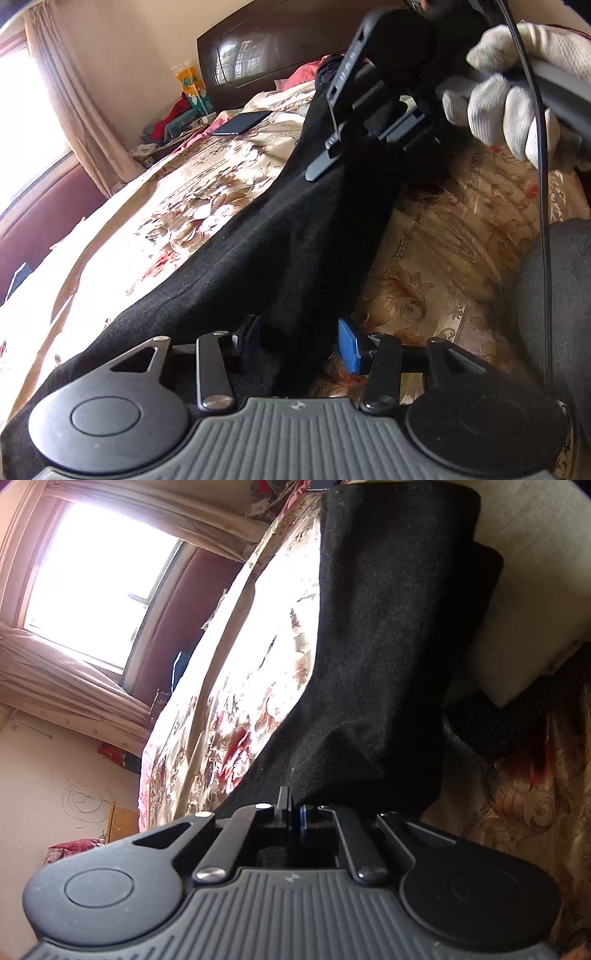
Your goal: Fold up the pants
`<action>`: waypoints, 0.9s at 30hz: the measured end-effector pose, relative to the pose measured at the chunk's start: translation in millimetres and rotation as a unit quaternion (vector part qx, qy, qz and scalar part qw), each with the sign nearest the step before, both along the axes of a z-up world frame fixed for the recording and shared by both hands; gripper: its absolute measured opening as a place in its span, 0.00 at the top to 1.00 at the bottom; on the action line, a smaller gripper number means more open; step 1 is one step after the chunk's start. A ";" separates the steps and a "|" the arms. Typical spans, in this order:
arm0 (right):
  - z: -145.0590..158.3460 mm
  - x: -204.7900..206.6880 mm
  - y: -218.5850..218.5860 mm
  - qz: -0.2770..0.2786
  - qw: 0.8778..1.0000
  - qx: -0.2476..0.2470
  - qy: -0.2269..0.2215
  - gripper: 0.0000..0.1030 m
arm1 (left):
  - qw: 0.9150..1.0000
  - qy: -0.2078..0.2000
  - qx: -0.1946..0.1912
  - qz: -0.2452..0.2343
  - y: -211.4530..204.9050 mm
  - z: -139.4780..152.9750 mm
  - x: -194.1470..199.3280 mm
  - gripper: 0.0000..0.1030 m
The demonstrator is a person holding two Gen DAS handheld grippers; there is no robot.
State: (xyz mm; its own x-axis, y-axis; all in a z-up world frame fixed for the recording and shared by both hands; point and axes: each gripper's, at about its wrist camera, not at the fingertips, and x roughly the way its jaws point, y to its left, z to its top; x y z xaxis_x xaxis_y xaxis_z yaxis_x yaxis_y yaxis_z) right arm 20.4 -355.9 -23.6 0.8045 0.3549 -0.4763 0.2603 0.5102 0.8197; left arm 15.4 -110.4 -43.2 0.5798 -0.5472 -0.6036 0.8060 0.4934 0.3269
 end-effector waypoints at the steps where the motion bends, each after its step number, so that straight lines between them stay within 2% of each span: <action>1: 4.0 -0.9 1.2 0.002 1.000 -0.002 -0.003 0.95 | 1.000 -0.008 0.001 0.001 -2.9 -0.1 -1.7 0.42; 4: 10.3 0.8 3.7 0.007 1.000 -0.004 0.002 0.95 | 0.999 -0.031 0.005 0.013 -8.8 -2.4 -3.0 0.40; 6: 9.4 1.6 1.3 0.005 1.000 0.015 0.003 0.95 | 0.998 -0.058 0.026 0.024 -12.9 -9.0 -3.7 0.42; 7: 10.5 0.9 0.6 0.003 1.000 0.021 0.000 0.95 | 0.997 -0.060 0.030 0.026 -13.4 -10.2 -3.3 0.52; 8: 12.8 0.1 0.2 0.003 1.000 0.024 0.000 0.95 | 0.998 -0.057 0.031 0.027 -12.9 -9.3 -2.7 0.68; 10: 19.2 -5.5 0.7 0.005 1.000 0.020 -0.008 0.95 | 0.998 -0.048 0.024 0.040 -7.7 -1.0 -0.6 0.81; 14: 6.9 -7.7 -4.8 -0.001 1.000 0.005 0.017 0.96 | 0.999 -0.007 0.006 0.043 1.5 7.0 8.7 0.81; 16: -8.4 -4.8 -6.0 -0.007 0.999 -0.003 0.044 0.96 | 0.999 0.007 0.015 0.033 -0.6 3.3 7.5 0.81; 18: -16.5 -3.5 -1.1 -0.007 0.997 -0.038 0.061 0.95 | 0.999 0.014 0.028 0.021 -2.0 -2.8 4.2 0.81; 20: -24.1 -5.5 -0.3 -0.019 0.997 -0.035 0.063 0.90 | 0.999 0.014 0.035 0.013 -1.4 -7.1 0.8 0.82; 25: -33.8 -3.2 -12.9 -0.049 0.998 0.002 0.045 0.88 | 0.999 0.022 0.027 0.011 -1.3 -2.3 5.8 0.82; 27: -31.6 -6.4 -15.2 -0.064 0.997 0.003 0.037 0.90 | 0.999 0.021 0.027 0.008 -0.5 -0.9 5.3 0.82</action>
State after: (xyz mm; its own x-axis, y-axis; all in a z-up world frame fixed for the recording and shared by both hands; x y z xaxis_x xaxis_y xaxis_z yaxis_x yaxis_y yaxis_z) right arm 14.0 -371.1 -55.1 0.8058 0.2547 -0.5346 0.3827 0.4649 0.7983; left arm 20.7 -110.8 -44.0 0.5613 -0.5044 -0.6561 0.8119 0.4893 0.3183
